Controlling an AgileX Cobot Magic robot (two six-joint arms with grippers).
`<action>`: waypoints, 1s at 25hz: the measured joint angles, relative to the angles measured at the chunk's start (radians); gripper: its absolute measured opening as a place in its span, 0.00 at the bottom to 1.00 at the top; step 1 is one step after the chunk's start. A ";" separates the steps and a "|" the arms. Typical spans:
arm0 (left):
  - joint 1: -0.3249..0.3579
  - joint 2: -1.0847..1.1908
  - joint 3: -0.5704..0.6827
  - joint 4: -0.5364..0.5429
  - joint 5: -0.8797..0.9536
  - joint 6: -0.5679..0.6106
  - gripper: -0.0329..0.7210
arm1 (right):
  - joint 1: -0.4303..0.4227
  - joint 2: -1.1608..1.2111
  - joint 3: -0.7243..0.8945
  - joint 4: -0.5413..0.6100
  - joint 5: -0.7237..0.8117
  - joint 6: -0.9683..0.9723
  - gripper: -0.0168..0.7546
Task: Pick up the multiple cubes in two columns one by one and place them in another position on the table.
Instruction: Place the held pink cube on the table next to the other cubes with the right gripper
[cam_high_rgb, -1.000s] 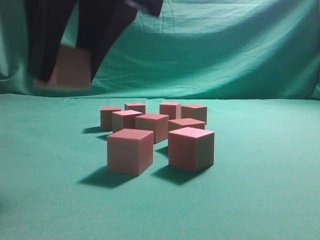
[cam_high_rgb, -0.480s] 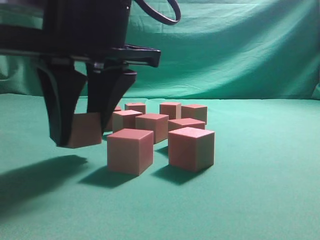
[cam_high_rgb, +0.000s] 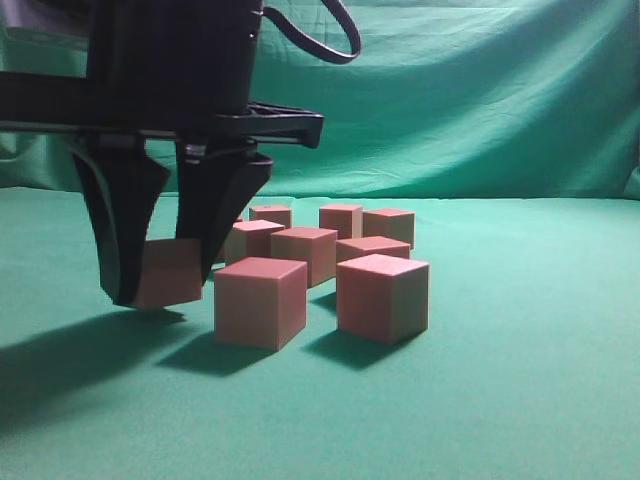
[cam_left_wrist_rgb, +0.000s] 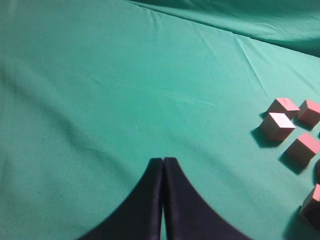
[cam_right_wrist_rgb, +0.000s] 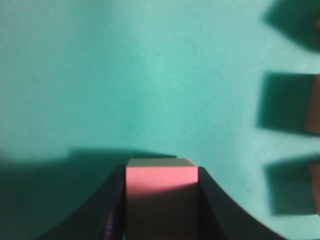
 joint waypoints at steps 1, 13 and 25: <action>0.000 0.000 0.000 0.000 0.000 0.000 0.04 | 0.000 0.000 0.000 0.007 0.000 0.000 0.35; 0.000 0.000 0.000 0.000 0.000 0.000 0.04 | 0.000 0.011 -0.065 0.018 0.057 -0.002 0.86; 0.000 0.000 0.000 0.000 0.000 0.000 0.04 | 0.000 0.004 -0.606 -0.010 0.459 -0.002 0.27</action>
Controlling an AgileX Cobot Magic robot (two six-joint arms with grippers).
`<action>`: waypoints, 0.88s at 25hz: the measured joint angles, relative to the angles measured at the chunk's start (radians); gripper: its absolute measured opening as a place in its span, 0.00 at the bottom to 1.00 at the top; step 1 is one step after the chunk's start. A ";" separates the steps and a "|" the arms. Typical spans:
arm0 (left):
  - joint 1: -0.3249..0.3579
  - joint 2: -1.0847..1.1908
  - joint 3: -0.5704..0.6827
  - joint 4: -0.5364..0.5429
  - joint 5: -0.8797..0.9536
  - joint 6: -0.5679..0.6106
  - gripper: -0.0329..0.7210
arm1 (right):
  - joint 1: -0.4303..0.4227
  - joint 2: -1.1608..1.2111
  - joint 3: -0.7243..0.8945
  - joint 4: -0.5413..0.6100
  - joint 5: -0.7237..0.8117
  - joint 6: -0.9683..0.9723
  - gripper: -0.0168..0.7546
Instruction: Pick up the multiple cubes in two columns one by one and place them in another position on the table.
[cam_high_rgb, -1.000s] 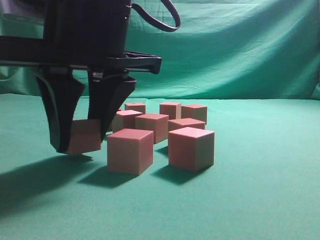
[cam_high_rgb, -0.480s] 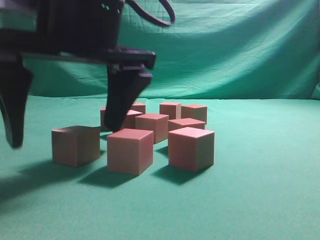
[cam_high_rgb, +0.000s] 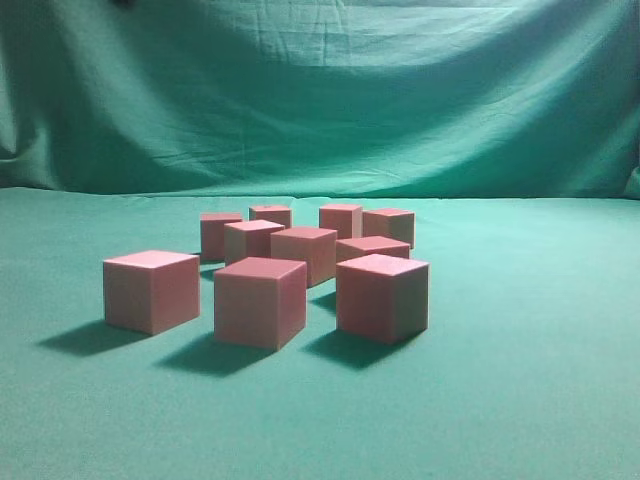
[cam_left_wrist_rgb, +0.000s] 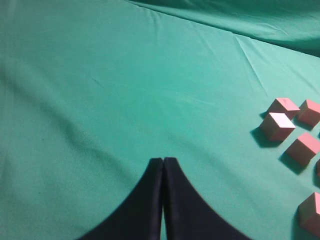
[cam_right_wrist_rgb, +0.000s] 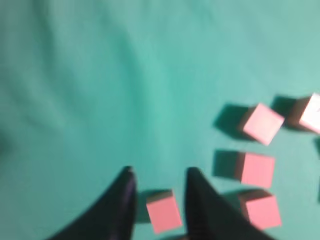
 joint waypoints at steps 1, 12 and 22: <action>0.000 0.000 0.000 0.000 0.000 0.000 0.04 | 0.000 -0.012 -0.020 0.000 0.005 0.000 0.17; 0.000 0.000 0.000 0.000 0.000 0.000 0.04 | 0.000 -0.348 0.030 0.000 0.031 -0.044 0.02; 0.000 0.000 0.000 0.000 0.000 0.000 0.04 | 0.000 -0.678 0.500 0.193 -0.185 -0.177 0.02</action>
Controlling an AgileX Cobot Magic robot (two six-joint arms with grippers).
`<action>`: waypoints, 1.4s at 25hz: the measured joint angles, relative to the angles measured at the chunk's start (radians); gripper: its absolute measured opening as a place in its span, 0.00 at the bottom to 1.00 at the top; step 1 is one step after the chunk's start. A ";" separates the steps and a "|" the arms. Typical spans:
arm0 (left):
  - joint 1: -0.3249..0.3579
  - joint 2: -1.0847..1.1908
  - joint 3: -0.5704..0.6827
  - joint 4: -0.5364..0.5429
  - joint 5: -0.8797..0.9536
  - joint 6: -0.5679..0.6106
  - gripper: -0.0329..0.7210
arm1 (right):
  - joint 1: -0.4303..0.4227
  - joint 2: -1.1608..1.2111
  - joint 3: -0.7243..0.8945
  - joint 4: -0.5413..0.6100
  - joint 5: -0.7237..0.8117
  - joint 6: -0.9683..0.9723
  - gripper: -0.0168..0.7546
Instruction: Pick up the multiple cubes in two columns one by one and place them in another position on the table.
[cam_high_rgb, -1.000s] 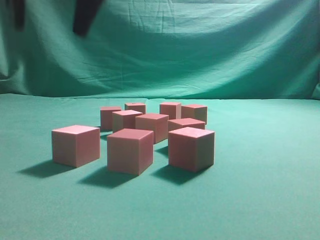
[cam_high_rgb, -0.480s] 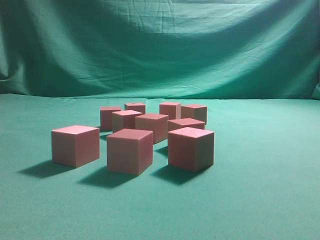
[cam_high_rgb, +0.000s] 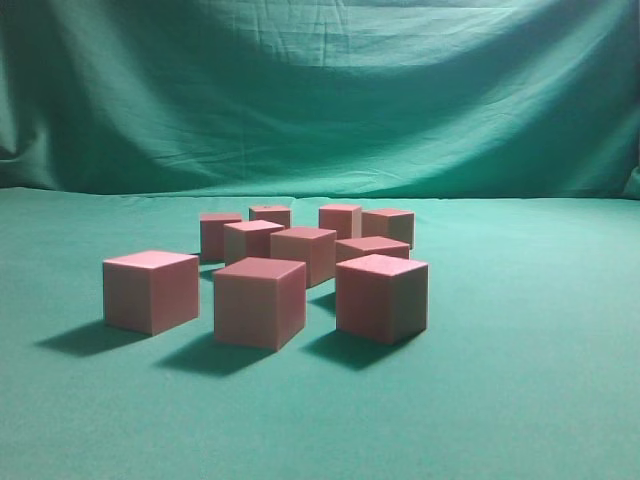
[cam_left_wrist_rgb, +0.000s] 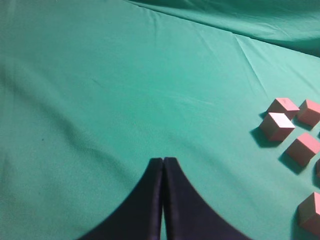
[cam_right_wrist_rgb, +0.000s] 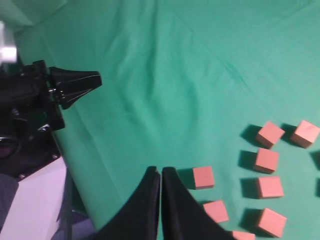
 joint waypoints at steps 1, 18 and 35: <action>0.000 0.000 0.000 0.000 0.000 0.000 0.04 | 0.000 -0.039 0.066 0.021 -0.051 -0.021 0.02; 0.000 0.000 0.000 0.000 0.000 0.000 0.04 | 0.000 -0.326 0.605 0.138 -0.356 -0.161 0.02; 0.000 0.000 0.000 0.000 0.000 0.000 0.04 | -0.289 -0.742 0.973 0.069 -0.776 -0.161 0.02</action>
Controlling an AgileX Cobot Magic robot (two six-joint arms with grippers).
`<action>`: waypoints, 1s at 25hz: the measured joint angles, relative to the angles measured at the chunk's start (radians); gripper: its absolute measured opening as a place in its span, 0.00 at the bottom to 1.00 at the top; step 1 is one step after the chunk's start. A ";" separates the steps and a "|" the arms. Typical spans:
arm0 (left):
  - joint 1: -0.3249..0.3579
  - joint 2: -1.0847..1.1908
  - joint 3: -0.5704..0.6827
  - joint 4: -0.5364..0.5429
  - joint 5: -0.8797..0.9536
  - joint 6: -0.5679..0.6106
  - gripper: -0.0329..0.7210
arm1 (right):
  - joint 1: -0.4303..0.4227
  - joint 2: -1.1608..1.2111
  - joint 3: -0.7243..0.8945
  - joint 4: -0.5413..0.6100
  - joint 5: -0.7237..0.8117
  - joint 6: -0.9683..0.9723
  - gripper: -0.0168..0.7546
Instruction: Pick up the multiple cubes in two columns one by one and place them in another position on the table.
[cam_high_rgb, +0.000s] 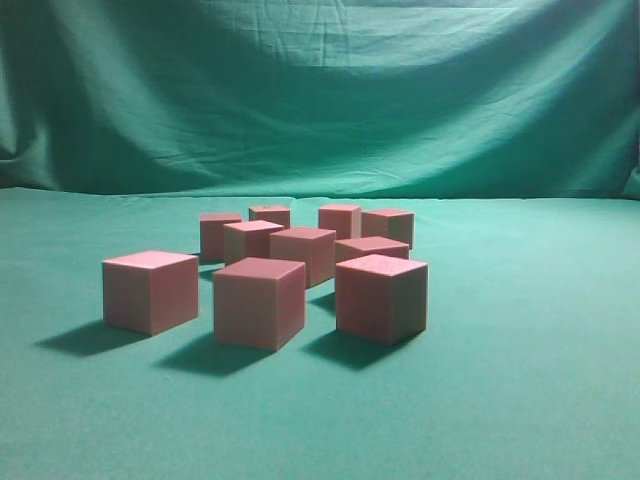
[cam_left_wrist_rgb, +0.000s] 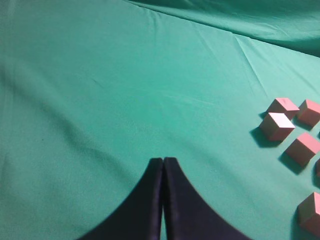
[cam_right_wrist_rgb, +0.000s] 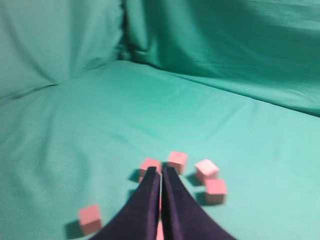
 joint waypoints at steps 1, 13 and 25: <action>0.000 0.000 0.000 0.000 0.000 0.000 0.04 | -0.037 -0.031 0.030 0.000 -0.002 0.000 0.02; 0.000 0.000 0.000 0.000 0.000 0.000 0.04 | -0.483 -0.426 0.382 0.000 -0.006 0.000 0.02; 0.000 0.000 0.000 0.000 0.000 0.000 0.04 | -0.605 -0.596 0.552 0.002 0.074 0.000 0.02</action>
